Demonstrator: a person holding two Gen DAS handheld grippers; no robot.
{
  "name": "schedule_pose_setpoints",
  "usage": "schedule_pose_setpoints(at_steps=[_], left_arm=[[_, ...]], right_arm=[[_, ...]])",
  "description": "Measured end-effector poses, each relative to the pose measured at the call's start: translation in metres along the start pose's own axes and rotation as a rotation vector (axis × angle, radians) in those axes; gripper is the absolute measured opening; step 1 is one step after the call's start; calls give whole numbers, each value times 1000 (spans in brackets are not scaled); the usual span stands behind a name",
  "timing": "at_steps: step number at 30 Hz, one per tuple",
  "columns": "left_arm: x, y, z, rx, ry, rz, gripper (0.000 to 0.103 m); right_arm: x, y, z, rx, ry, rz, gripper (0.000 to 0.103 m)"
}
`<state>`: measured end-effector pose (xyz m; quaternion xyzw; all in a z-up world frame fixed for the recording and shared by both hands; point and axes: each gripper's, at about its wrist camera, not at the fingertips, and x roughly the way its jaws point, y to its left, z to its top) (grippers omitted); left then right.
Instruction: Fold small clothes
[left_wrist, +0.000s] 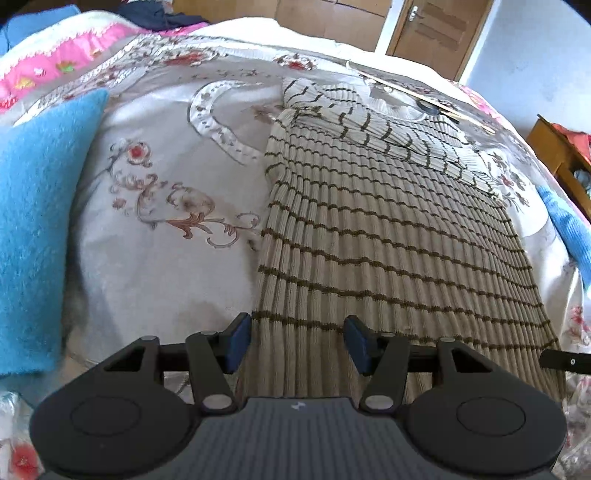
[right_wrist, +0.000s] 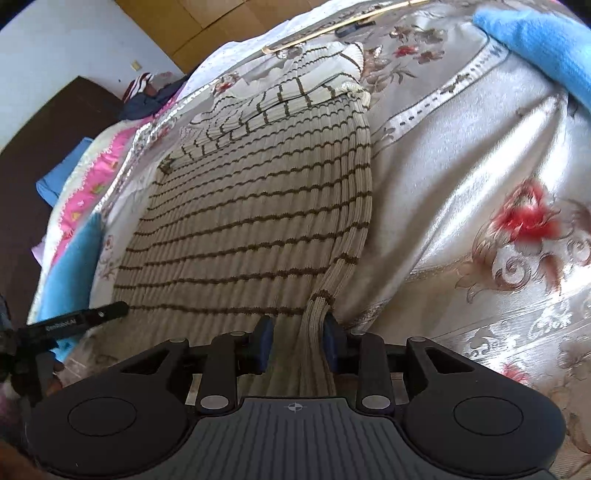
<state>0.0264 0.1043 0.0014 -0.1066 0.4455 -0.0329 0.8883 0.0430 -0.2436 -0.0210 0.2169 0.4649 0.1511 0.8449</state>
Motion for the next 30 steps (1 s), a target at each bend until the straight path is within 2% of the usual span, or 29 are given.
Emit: schedule_pose_setpoints(at_steps=[2, 3, 5, 10, 14, 18, 22, 25, 27, 30], left_arm=[[3, 3, 2, -19, 12, 0, 49], [3, 5, 2, -33, 16, -6, 39], [4, 10, 3, -68, 36, -41, 24], [3, 20, 3, -159, 74, -152, 22], [-1, 23, 14, -254, 48, -294, 21], [-5, 17, 49, -296, -23, -411, 21], [-4, 13, 102, -324, -109, -501, 21], [6, 9, 146, -284, -188, -488, 21], [22, 8, 173, -281, -200, -467, 21], [49, 9, 207, -261, -221, -417, 21]], right_arm=[[3, -4, 1, 39, 7, 16, 30], [4, -5, 2, 51, 11, 20, 28], [4, -7, 3, 67, 12, 42, 12], [-12, -9, -1, 109, -56, 123, 8], [-28, -7, 8, 167, -160, 221, 7], [-35, 1, 41, 209, -254, 299, 7], [-37, 8, 99, 231, -370, 347, 7], [-26, 9, 145, 232, -447, 325, 7], [-12, 6, 174, 254, -465, 318, 7], [15, 7, 213, 258, -495, 261, 7]])
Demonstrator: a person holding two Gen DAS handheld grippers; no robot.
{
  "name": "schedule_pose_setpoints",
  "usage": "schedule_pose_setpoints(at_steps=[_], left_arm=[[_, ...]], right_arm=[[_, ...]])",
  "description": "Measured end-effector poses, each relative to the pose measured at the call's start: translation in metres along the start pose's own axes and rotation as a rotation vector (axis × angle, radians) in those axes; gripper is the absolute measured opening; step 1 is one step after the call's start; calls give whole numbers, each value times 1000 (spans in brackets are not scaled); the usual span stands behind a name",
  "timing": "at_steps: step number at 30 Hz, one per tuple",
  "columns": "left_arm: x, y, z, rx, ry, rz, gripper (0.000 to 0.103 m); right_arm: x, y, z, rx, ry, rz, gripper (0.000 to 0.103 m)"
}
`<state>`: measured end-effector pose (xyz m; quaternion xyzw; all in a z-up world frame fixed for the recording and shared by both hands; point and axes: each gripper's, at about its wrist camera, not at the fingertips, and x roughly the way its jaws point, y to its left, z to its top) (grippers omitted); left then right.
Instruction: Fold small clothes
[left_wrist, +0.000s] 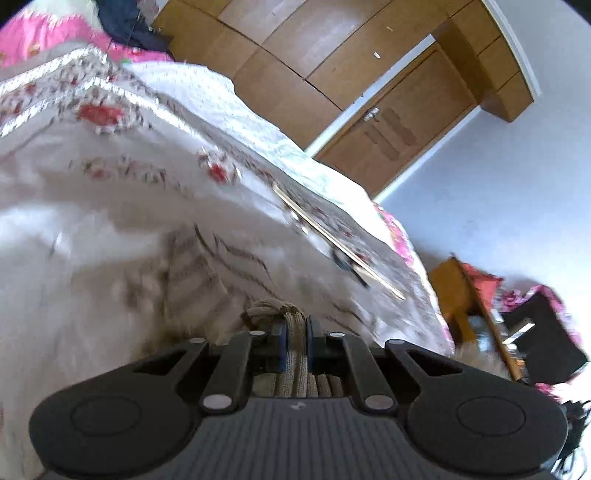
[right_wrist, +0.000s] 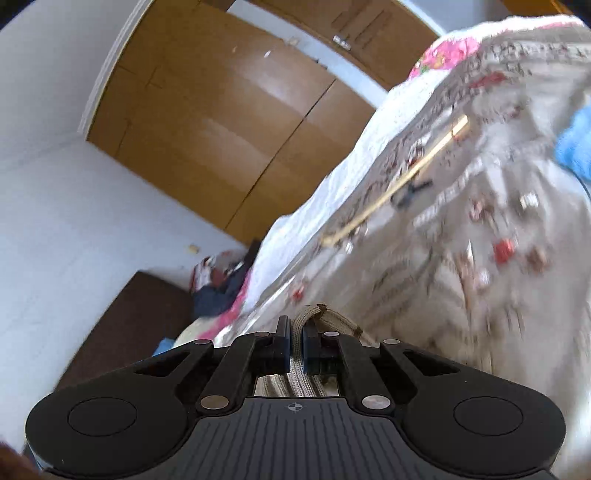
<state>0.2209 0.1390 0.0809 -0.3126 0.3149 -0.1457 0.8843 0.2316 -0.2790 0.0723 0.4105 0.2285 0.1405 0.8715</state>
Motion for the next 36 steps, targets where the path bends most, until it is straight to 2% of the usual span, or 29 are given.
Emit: schedule_pose_setpoints(at_steps=[3, 6, 9, 10, 11, 12, 15, 20, 23, 27, 28, 29, 31, 33, 35, 36], left_arm=[[37, 14, 20, -6, -18, 50, 21], [73, 36, 29, -31, -50, 138, 21], [100, 63, 27, -68, -61, 245, 22], [106, 73, 28, -93, -50, 265, 24], [107, 83, 25, -127, -38, 265, 31], [104, 91, 23, -163, -39, 262, 36], [87, 102, 17, -187, -79, 264, 44], [61, 102, 4, -181, -105, 248, 50], [50, 95, -15, -131, -97, 245, 54], [51, 87, -37, -16, -49, 288, 61], [54, 86, -39, 26, -40, 297, 62], [58, 84, -39, 75, -24, 311, 62], [61, 80, -35, 106, -17, 340, 62], [57, 78, -28, 78, -20, 353, 62], [46, 80, -26, 35, -38, 292, 63], [41, 83, -25, 18, -33, 258, 65]], right_arm=[[44, -10, 14, 12, -43, -92, 7], [88, -34, 18, 57, -47, -191, 9], [116, -50, 13, 27, -37, -264, 13], [121, -51, 10, 24, -23, -271, 22], [123, -53, 9, 23, -15, -263, 33], [122, -53, 6, 11, -14, -248, 37], [116, -46, 1, -89, -15, -263, 39], [89, -36, -16, -253, -18, -334, 39], [76, -39, -31, -319, 16, -368, 43], [71, -52, -50, -360, 76, -437, 46], [77, -57, -51, -365, 128, -467, 52], [83, -61, -53, -371, 162, -483, 53], [83, -59, -52, -369, 160, -482, 53], [80, -56, -49, -322, 181, -419, 54], [76, -58, -48, -283, 203, -357, 55], [76, -59, -49, -294, 211, -358, 55]])
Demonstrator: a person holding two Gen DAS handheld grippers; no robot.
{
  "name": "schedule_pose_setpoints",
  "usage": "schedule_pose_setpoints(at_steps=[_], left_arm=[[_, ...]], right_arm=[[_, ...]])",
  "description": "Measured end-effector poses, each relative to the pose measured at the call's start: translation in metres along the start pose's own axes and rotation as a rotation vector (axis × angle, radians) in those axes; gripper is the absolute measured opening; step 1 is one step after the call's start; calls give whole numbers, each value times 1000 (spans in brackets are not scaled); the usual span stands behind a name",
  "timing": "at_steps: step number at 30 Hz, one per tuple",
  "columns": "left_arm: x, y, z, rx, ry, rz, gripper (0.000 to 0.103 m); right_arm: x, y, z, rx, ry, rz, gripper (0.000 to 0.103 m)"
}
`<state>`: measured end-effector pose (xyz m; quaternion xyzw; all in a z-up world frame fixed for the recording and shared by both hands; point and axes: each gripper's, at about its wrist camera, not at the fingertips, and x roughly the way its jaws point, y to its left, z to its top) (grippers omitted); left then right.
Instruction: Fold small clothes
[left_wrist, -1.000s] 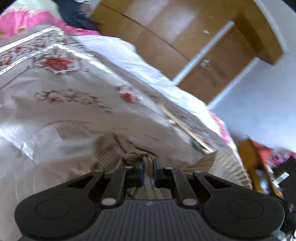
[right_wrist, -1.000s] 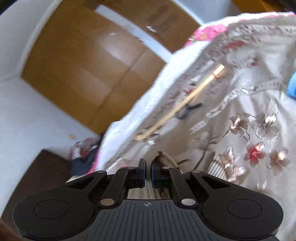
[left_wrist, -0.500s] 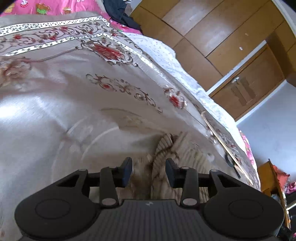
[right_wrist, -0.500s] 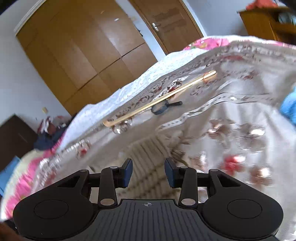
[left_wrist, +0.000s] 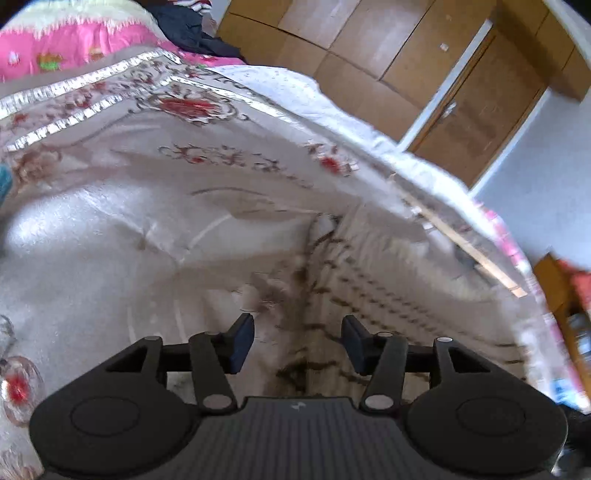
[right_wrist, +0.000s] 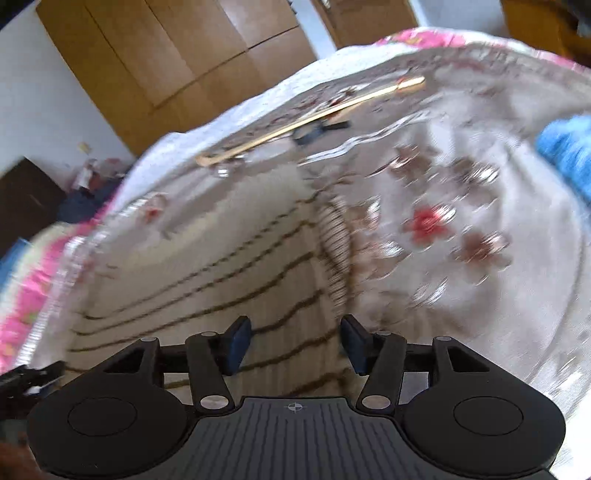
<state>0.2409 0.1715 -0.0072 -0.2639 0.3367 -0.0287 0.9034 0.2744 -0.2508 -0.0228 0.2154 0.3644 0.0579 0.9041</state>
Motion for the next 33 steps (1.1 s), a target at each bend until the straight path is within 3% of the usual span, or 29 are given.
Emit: schedule_pose_setpoints(at_steps=[4, 8, 9, 10, 11, 13, 15, 22, 26, 33], left_arm=[[5, 2, -7, 31, 58, -9, 69], [16, -7, -9, 91, 82, -24, 87], [21, -11, -8, 120, 99, -7, 86], [24, -16, -8, 156, 113, 15, 86], [26, -21, -8, 187, 123, 40, 81], [25, -25, -8, 224, 150, 67, 63], [21, -19, -9, 179, 190, 30, 38], [16, -7, -8, 63, 247, -10, 26], [0, -10, -21, 98, 287, -10, 25], [-49, -6, -63, 97, 349, -41, 25]], right_arm=[[5, 4, -6, -31, 18, 5, 57], [12, 8, -5, -6, 49, 47, 57], [14, 10, -5, -8, 52, 41, 57], [14, 12, -4, -11, 54, 32, 52], [14, 14, -4, -14, 63, 17, 41], [14, 12, -2, -12, 81, 13, 28], [10, 9, -2, -14, 101, 21, 23], [4, 11, -5, -15, 135, 18, 19], [-18, 18, -16, -117, 181, 7, 18], [-69, 14, -62, -172, 275, 28, 18]])
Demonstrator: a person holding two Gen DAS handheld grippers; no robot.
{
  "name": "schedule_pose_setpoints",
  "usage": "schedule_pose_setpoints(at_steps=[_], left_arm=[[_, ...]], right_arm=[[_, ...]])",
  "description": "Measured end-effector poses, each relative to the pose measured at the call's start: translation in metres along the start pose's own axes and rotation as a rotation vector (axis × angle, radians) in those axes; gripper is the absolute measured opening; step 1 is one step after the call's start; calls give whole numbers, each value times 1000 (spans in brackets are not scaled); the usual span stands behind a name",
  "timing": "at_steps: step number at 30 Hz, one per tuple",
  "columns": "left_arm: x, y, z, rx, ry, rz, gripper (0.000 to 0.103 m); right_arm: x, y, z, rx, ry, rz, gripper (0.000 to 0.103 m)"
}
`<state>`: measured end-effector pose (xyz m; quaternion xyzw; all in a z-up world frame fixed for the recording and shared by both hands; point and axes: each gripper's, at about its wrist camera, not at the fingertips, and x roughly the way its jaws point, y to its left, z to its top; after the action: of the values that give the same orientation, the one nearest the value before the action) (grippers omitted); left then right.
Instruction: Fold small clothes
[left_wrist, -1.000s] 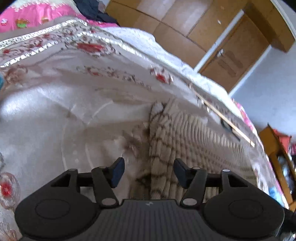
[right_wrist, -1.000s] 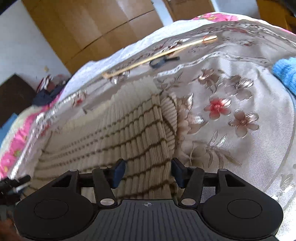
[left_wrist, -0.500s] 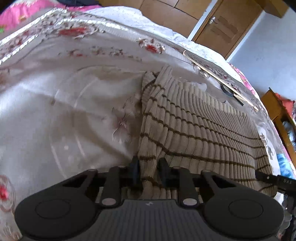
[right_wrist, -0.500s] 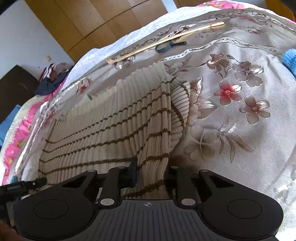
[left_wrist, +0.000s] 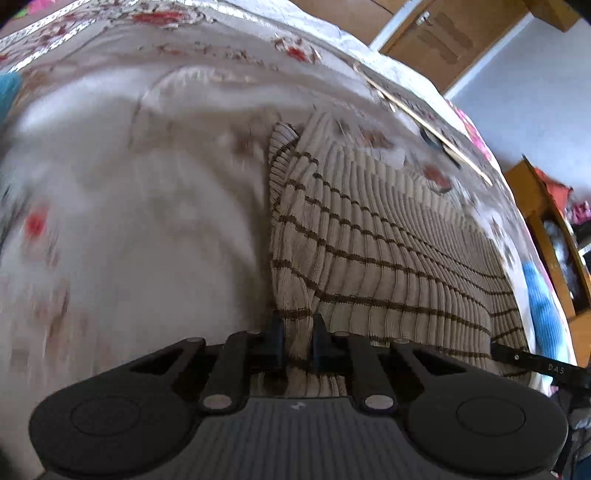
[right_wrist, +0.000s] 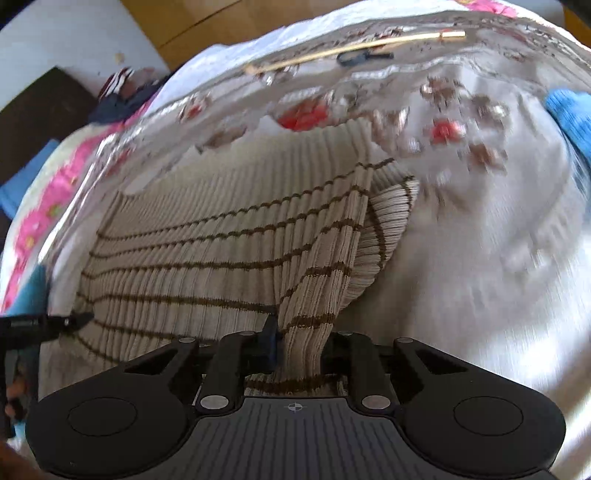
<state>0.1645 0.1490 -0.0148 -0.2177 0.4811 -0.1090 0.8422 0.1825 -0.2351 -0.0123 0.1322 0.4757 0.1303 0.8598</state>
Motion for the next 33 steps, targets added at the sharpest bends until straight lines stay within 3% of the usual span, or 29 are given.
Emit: schedule_pose_setpoints(at_steps=[7, 11, 17, 22, 26, 29, 33], left_arm=[[-51, -7, -79, 42, 52, 3, 25], [-78, -23, -85, 147, -41, 61, 26], [-96, -45, -63, 224, -185, 26, 33], [-65, -60, -47, 280, -157, -5, 34], [-30, -67, -38, 297, -117, -9, 35], [-10, -72, -34, 339, -110, 2, 38], [6, -70, -29, 340, -95, -2, 43]], right_arm=[[-50, 10, -69, -102, 93, -36, 23], [-81, 31, -78, -215, -1, -135, 25], [-99, 54, -60, -369, -185, -229, 27], [-62, 76, -24, -445, -166, -76, 38], [-13, 82, -1, -367, -117, 6, 38], [15, 89, 9, -358, -97, 37, 38], [45, 89, 11, -332, -24, 9, 41]])
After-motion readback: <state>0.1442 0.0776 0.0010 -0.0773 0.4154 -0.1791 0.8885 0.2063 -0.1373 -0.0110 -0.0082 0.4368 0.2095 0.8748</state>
